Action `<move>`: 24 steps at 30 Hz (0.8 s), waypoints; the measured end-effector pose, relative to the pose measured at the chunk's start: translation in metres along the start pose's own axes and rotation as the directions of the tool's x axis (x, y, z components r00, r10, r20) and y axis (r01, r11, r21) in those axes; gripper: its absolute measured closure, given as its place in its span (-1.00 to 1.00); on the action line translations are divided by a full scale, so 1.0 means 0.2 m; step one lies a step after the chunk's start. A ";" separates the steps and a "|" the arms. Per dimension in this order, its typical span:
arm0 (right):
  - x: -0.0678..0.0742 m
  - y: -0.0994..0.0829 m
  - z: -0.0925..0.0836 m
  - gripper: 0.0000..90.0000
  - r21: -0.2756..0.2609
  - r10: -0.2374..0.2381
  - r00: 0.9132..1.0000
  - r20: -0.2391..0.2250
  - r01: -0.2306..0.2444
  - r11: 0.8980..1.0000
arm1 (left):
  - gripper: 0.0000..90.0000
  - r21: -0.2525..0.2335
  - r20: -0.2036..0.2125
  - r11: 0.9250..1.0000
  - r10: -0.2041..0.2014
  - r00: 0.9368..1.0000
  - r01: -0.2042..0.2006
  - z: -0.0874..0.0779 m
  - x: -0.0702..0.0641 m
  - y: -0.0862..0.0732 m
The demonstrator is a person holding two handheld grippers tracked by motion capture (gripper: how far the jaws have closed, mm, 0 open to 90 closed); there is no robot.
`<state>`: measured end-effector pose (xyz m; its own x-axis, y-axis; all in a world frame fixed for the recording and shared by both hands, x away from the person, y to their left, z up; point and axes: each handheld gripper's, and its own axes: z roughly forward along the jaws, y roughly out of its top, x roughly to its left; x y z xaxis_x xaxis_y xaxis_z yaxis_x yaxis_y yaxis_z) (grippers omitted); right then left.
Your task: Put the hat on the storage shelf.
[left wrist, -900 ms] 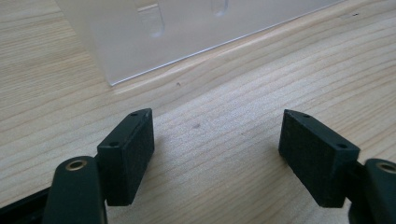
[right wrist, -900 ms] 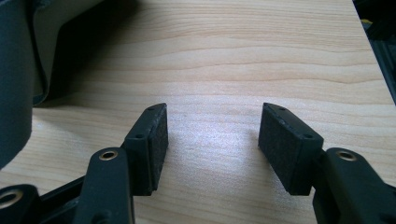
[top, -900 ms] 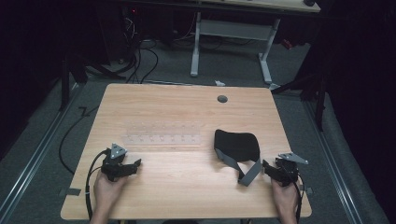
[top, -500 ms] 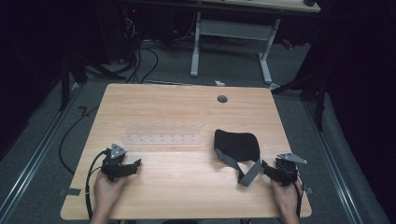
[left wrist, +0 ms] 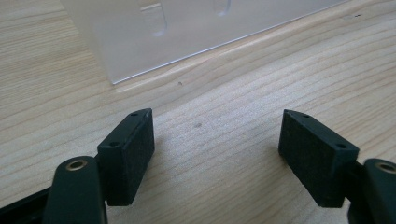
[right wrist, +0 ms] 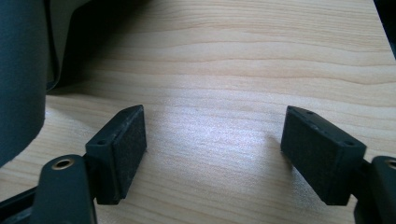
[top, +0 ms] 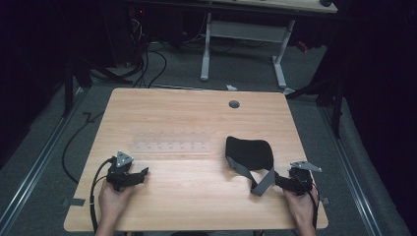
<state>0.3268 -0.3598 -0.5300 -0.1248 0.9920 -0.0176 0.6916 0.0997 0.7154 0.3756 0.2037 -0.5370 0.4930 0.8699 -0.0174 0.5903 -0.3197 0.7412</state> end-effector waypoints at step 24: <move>-0.04 -0.07 -0.14 0.03 -0.066 0.067 0.996 -0.060 -0.071 0.995 | -0.39 0.000 0.000 1.000 0.000 1.000 0.000 0.00 0.00 0.00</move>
<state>0.2969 -0.3707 -0.5203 -0.1207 0.9900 0.0724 0.6501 0.0237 0.7595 0.3756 0.2037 -0.5370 0.4928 0.8700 -0.0175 0.5903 -0.3195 0.7412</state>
